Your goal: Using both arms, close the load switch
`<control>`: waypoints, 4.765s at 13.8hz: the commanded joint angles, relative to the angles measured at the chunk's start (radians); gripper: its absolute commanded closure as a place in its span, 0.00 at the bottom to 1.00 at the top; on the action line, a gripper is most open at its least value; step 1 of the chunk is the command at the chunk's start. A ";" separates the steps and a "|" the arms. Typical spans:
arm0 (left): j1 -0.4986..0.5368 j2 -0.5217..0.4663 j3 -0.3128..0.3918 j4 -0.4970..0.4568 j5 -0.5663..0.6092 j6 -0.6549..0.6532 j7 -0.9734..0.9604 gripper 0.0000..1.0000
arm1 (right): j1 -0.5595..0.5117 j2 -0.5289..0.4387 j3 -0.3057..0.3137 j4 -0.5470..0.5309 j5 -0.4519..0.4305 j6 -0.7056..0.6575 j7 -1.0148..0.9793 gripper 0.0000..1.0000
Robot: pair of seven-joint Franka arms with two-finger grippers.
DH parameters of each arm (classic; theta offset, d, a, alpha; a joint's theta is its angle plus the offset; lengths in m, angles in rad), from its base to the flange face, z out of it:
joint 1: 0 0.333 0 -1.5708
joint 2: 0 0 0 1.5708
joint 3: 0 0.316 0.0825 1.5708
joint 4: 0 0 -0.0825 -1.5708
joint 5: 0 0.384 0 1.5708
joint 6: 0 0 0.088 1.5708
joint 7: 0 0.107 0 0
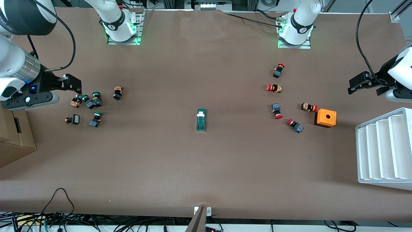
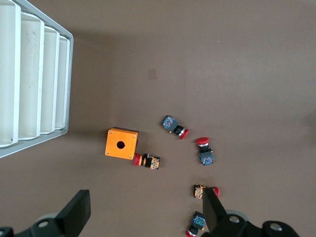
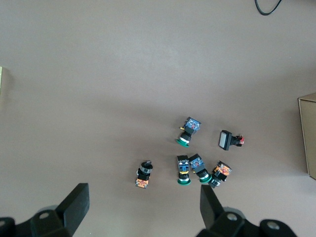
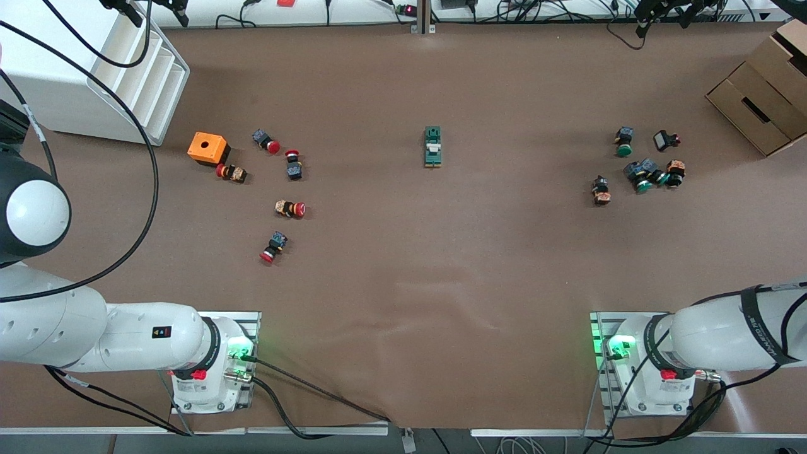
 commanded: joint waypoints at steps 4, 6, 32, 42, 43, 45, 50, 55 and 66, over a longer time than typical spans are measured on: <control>0.005 -0.006 0.001 -0.008 -0.020 0.010 0.023 0.00 | -0.003 0.001 -0.001 0.013 0.002 -0.005 -0.022 0.01; 0.005 -0.006 0.002 -0.008 -0.032 0.005 0.023 0.00 | -0.003 0.001 -0.001 0.011 0.000 -0.006 -0.022 0.01; -0.156 0.174 -0.765 -0.293 0.552 0.619 -1.415 0.00 | -0.009 -0.012 -0.009 0.025 0.002 -0.015 -0.030 0.01; -0.425 0.614 -0.739 -0.296 1.709 0.534 -2.379 0.00 | -0.010 -0.016 -0.021 0.024 0.005 -0.032 -0.008 0.01; -0.441 0.654 -0.722 -0.295 1.795 0.480 -2.390 0.00 | -0.010 -0.016 -0.026 0.024 0.005 -0.034 -0.014 0.01; -0.494 0.716 -0.667 -0.286 1.938 0.437 -2.440 0.00 | -0.012 -0.016 -0.024 0.022 0.007 -0.034 -0.007 0.01; -0.747 0.765 -0.389 -0.248 2.051 0.409 -2.622 0.00 | -0.012 -0.013 -0.026 0.025 0.005 -0.026 -0.016 0.01; -0.751 0.840 -0.371 -0.183 2.103 0.364 -2.619 0.00 | -0.012 -0.013 -0.026 0.025 0.002 -0.031 -0.014 0.01; -0.749 0.877 -0.341 -0.171 2.167 0.361 -2.622 0.00 | -0.001 0.069 -0.018 0.059 0.029 -0.049 0.029 0.04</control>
